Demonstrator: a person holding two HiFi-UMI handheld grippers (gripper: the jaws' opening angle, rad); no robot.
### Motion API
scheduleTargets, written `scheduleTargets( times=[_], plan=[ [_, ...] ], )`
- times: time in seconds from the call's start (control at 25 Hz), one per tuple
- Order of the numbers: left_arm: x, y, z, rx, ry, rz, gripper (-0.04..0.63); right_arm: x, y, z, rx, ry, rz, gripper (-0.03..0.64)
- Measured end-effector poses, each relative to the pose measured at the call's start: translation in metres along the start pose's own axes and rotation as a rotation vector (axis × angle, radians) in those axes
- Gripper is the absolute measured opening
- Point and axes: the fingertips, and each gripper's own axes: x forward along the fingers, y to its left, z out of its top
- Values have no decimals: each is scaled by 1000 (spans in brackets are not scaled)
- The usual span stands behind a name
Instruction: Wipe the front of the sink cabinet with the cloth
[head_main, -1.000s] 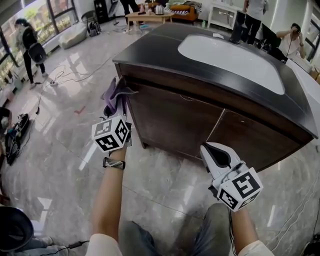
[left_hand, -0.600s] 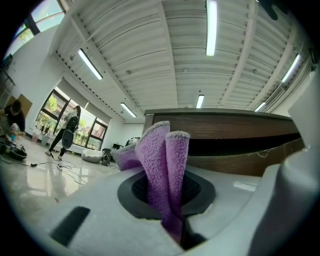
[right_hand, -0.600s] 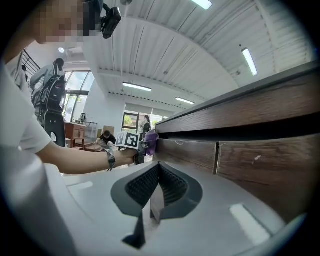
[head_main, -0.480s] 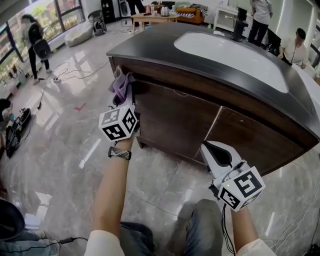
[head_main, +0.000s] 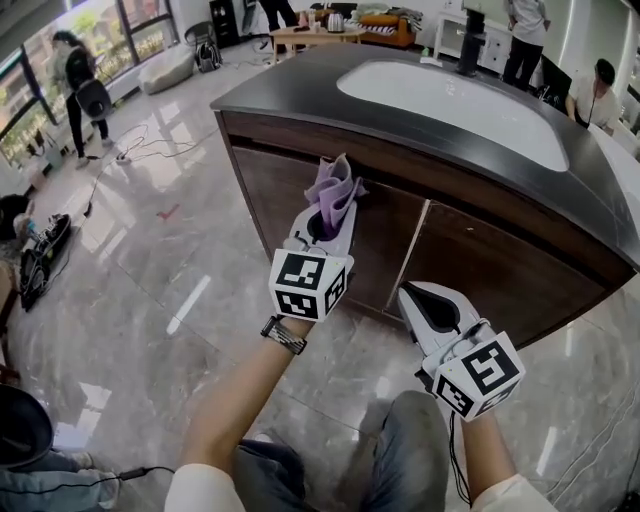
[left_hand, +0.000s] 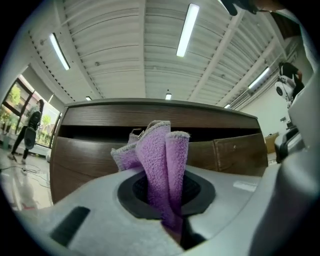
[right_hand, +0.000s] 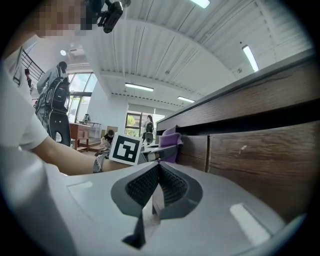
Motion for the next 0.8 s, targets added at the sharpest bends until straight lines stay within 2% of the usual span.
scheduleTargets(
  times=[0.12, 0.24, 0.36, 0.48, 0.56, 0.64, 0.8],
  plan=[
    [3, -34, -5, -22, -8, -60, 37, -10, -9, -6, 10, 6, -27, 8],
    [5, -67, -18, -23, 14, -155, 37, -17, -20, -15, 18, 14, -62, 8],
    [6, -96, -33, 19, 34, -226, 37, -23, -30, -25, 30, 24, -99, 8],
    [7, -109, -43, 68, 30, -252, 37, -26, -35, -31, 37, 39, -111, 8],
    [7, -107, -50, 82, 37, -258, 37, -28, -37, -35, 39, 50, -112, 8],
    [3, -91, -60, 66, 53, -235, 38, -28, -38, -38, 41, 58, -114, 8],
    [-12, -22, -82, -5, 74, -113, 38, -19, -34, -44, 45, 60, -113, 8]
  ],
)
